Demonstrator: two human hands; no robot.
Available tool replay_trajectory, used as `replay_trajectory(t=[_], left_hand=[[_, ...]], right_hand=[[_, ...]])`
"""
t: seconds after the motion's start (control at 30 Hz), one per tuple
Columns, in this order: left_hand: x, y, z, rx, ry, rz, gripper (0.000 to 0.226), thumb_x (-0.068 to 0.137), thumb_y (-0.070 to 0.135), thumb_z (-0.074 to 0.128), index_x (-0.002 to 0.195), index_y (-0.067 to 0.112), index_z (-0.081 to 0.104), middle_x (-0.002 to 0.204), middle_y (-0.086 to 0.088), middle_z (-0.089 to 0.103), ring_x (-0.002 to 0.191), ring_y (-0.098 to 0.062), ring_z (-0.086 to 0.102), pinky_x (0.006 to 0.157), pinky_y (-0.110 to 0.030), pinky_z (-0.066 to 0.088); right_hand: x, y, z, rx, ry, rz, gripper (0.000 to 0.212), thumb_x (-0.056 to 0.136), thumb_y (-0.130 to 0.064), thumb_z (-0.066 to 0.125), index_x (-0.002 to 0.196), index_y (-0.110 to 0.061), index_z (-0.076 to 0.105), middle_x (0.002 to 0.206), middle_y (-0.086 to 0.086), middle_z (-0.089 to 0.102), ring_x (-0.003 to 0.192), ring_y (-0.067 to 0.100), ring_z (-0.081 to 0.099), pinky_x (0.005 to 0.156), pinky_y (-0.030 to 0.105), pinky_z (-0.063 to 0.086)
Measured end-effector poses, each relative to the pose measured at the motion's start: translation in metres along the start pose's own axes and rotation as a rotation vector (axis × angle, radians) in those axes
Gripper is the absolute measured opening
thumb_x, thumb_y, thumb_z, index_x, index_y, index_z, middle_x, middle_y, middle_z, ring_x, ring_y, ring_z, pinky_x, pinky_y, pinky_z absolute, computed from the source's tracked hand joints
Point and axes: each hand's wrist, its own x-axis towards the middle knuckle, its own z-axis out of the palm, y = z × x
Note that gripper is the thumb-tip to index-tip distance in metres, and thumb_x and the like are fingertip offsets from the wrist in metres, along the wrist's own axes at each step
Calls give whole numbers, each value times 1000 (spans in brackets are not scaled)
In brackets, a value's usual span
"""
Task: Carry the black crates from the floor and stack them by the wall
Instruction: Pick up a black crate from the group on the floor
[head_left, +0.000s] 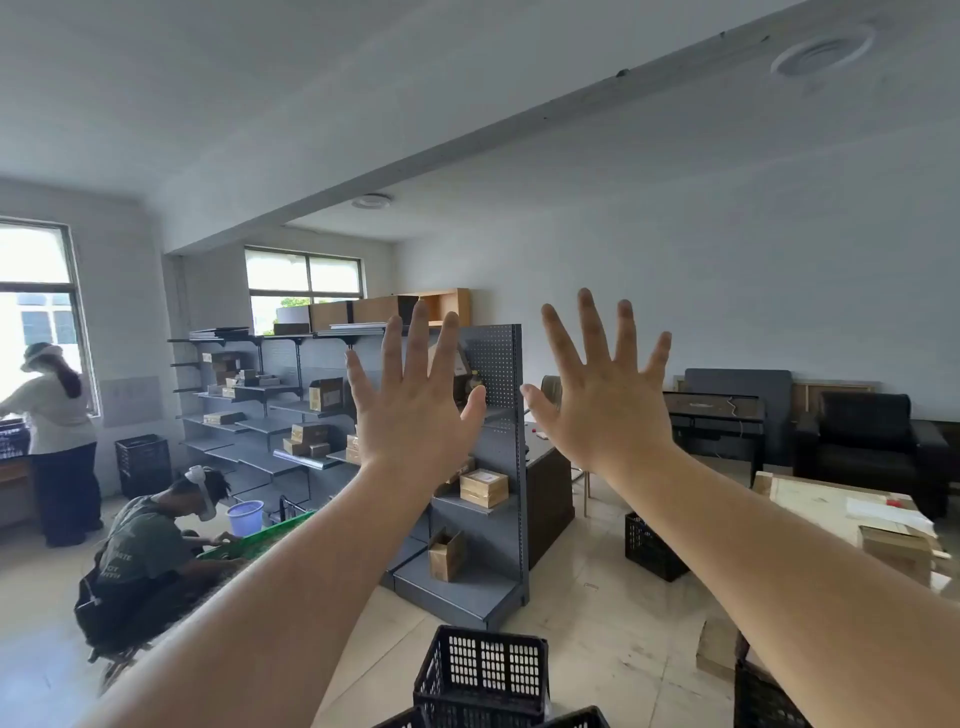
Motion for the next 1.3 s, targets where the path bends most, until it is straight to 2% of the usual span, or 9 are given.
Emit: replay_trajectory(t=[0.2, 0.57, 0.7, 0.87, 1.1, 1.3], left_hand=[[-2, 6, 8, -9, 30, 13, 80, 98, 68, 22, 163, 33, -8, 172, -1, -15, 158, -27, -7, 121, -65, 3], [-35, 37, 40, -75, -54, 18, 81, 97, 67, 24, 163, 31, -4, 172, -1, -11, 158, -28, -4, 120, -68, 9], [-62, 49, 63, -105, -157, -9, 80, 99, 66, 26, 163, 31, -7, 172, -1, -14, 158, -28, -7, 122, -65, 5], [-112, 64, 93, -128, -307, -27, 77, 100, 61, 27, 162, 30, -8, 171, 0, -14, 157, -27, -10, 122, -64, 8], [-188, 79, 137, -148, -477, -63, 78, 98, 58, 35, 162, 29, -1, 172, 1, -7, 157, -28, -4, 122, -63, 13], [-248, 79, 170, -161, -643, -105, 78, 99, 58, 34, 162, 29, -2, 171, 1, -8, 157, -27, -6, 123, -61, 10]], right_hand=[[-3, 4, 9, -25, 42, -15, 85, 93, -75, 15, 162, -35, -15, 171, 7, -19, 156, 44, -7, 118, 73, 10], [-40, 37, 39, 0, -59, -13, 83, 96, -72, 24, 163, -35, -10, 173, 7, -11, 157, 44, 1, 118, 69, 14], [-69, 46, 63, 31, -139, -16, 81, 96, -72, 22, 162, -37, -11, 173, 7, -5, 157, 43, 4, 119, 70, 20], [-111, 52, 99, 66, -257, -37, 80, 97, -71, 21, 162, -35, -10, 173, 9, -1, 156, 42, 9, 119, 68, 19], [-186, 55, 157, 164, -426, -73, 77, 98, -65, 30, 163, -32, 2, 170, 14, 16, 153, 42, 20, 118, 66, 24], [-245, 45, 204, 209, -647, -40, 76, 100, -63, 31, 163, -34, -1, 170, 11, 13, 154, 39, 17, 120, 63, 21]])
